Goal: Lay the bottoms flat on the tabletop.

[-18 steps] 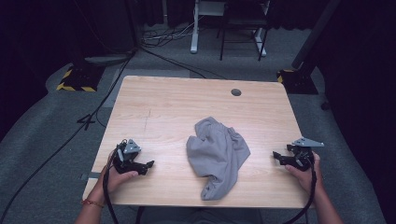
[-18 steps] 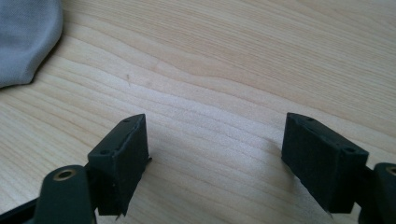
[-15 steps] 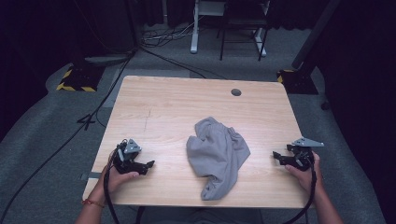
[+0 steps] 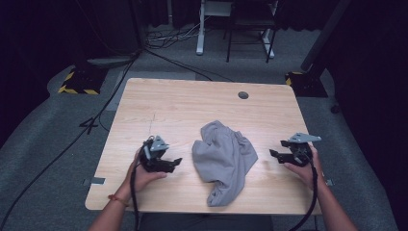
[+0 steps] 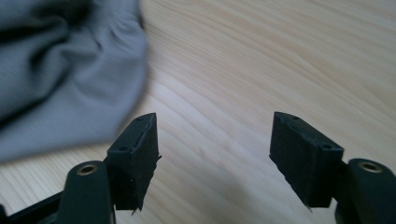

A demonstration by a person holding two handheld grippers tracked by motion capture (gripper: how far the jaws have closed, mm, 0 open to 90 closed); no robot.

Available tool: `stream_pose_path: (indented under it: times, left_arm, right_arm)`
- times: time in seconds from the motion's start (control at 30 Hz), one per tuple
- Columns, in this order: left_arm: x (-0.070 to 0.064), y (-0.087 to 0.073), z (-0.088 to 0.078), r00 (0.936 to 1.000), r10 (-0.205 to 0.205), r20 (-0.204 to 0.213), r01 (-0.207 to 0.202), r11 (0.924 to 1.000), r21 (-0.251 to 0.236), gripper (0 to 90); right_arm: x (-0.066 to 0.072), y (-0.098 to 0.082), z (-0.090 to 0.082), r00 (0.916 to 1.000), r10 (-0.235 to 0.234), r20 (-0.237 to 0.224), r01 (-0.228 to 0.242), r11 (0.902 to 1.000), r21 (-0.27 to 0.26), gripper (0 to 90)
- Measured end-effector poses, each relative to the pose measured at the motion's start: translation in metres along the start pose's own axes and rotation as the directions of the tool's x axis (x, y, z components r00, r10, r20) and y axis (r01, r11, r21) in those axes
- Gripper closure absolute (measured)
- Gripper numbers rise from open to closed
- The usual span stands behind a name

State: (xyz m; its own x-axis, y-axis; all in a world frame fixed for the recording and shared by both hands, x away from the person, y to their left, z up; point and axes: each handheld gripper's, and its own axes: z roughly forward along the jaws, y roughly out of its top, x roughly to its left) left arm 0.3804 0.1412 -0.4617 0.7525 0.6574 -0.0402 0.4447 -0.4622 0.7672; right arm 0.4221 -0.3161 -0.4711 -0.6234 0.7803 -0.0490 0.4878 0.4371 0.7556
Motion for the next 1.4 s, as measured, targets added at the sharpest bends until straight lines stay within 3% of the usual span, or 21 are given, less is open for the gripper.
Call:
stream_pose_path:
  times: [0.1,0.13,0.23,0.37,0.4,0.43,0.47,0.53,0.6,0.7,0.73,0.83,0.97,1.0,1.07,1.13,1.17,1.2,1.23,1.3,1.4]
  left_arm:
    - [-0.031,0.032,0.031,0.9931,0.108,0.044,-0.109,0.9937,0.023,23.9]
    - [-0.035,0.036,0.039,0.9908,0.120,0.062,-0.122,0.9921,0.030,24.1]
    - [-0.040,0.039,0.055,0.9895,0.133,0.057,-0.136,0.9887,0.062,27.6]
    - [-0.034,0.037,0.068,0.9899,0.128,0.061,-0.133,0.9862,0.098,53.0]
    - [-0.029,0.035,0.068,0.9905,0.116,0.074,-0.123,0.9874,0.100,53.0]
    - [-0.022,0.030,0.066,0.9897,0.109,0.093,-0.118,0.9883,0.097,67.4]
    - [-0.022,0.030,0.066,0.9897,0.109,0.093,-0.118,0.9883,0.097,73.0]
    - [-0.012,0.025,0.056,0.9916,0.112,0.065,-0.117,0.9897,0.082,81.3]
    - [-0.004,0.024,0.043,0.9940,0.106,0.027,-0.108,0.9925,0.058,83.2]
    - [0.007,0.022,0.026,0.9960,0.089,-0.002,-0.089,0.9956,0.027,83.5]
    - [0.013,0.022,0.017,0.9966,0.080,-0.021,-0.079,0.9968,0.014,83.7]
    - [0.032,0.019,-0.016,0.9944,0.050,-0.093,-0.052,0.9985,-0.015,83.7]
    - [0.039,0.019,-0.030,0.9948,0.049,-0.089,-0.052,0.9982,-0.029,82.7]
    - [0.040,0.020,-0.027,0.9978,0.040,-0.052,-0.041,0.9992,-0.002,79.5]
    - [0.039,0.019,-0.021,0.9936,0.018,-0.112,-0.016,0.9997,0.016,64.8]
    - [0.041,0.017,-0.019,0.9935,0.001,-0.114,0.001,0.9998,0.021,50.4]
    - [0.043,0.015,-0.018,0.9947,-0.026,-0.099,0.027,0.9996,0.003,50.4]
    - [0.048,0.008,-0.018,0.9915,-0.077,-0.104,0.077,0.9970,-0.009,37.0]
    - [0.050,0.004,-0.017,0.9897,-0.089,-0.112,0.090,0.9960,-0.003,35.3]
    - [0.052,0.000,-0.018,0.9893,-0.090,-0.115,0.090,0.9959,0.001,30.5]
    - [0.061,-0.016,-0.020,0.9849,-0.120,-0.125,0.123,0.9922,0.020,30.6]
  right_arm:
    - [0.019,0.029,0.022,0.9952,-0.057,-0.080,0.057,0.9984,-0.006,35.8]
    - [0.024,0.034,0.028,0.9930,-0.064,-0.099,0.063,0.9980,-0.005,36.2]
    - [0.036,0.043,0.045,0.9869,-0.095,-0.130,0.097,0.9952,0.011,36.7]
    - [0.048,0.045,0.064,0.9813,-0.113,-0.156,0.123,0.9909,0.056,42.7]
    - [0.048,0.045,0.064,0.9813,-0.113,-0.156,0.123,0.9909,0.056,42.7]
    - [0.051,0.044,0.070,0.9828,-0.121,-0.139,0.136,0.9856,0.101,52.5]
    - [0.052,0.042,0.071,0.9813,-0.125,-0.146,0.141,0.9843,0.106,59.3]
    - [0.053,0.042,0.066,0.9821,-0.159,-0.100,0.168,0.9817,0.090,77.6]
    - [0.051,0.045,0.056,0.9819,-0.176,-0.070,0.180,0.9817,0.061,87.4]
    - [0.048,0.050,0.042,0.9849,-0.168,-0.039,0.169,0.9853,0.022,88.6]
    - [0.042,0.056,0.027,0.9901,-0.140,-0.006,0.140,0.9894,-0.038,88.8]
    - [0.032,0.064,0.007,0.9937,-0.106,0.037,0.110,0.9886,-0.103,88.8]
    - [0.022,0.070,-0.006,0.9976,-0.063,0.026,0.067,0.9860,-0.153,88.8]
    - [0.022,0.078,-0.006,0.9969,-0.061,0.051,0.068,0.9841,-0.164,88.7]
    - [0.024,0.084,-0.002,0.9922,-0.075,0.100,0.090,0.9839,-0.154,88.3]
    - [0.022,0.087,0.010,0.9816,-0.088,0.169,0.108,0.9883,-0.109,86.9]
    - [0.022,0.087,0.010,0.9816,-0.088,0.169,0.108,0.9883,-0.109,86.9]
    - [0.012,0.084,0.027,0.9764,-0.077,0.202,0.089,0.9949,-0.049,80.9]
    - [0.006,0.080,0.035,0.9728,-0.054,0.226,0.059,0.9981,-0.016,79.8]
    - [-0.006,0.071,0.048,0.9795,-0.007,0.201,-0.001,0.9993,0.038,75.8]
    - [-0.015,0.061,0.057,0.9783,0.016,0.207,-0.037,0.9943,0.100,61.7]
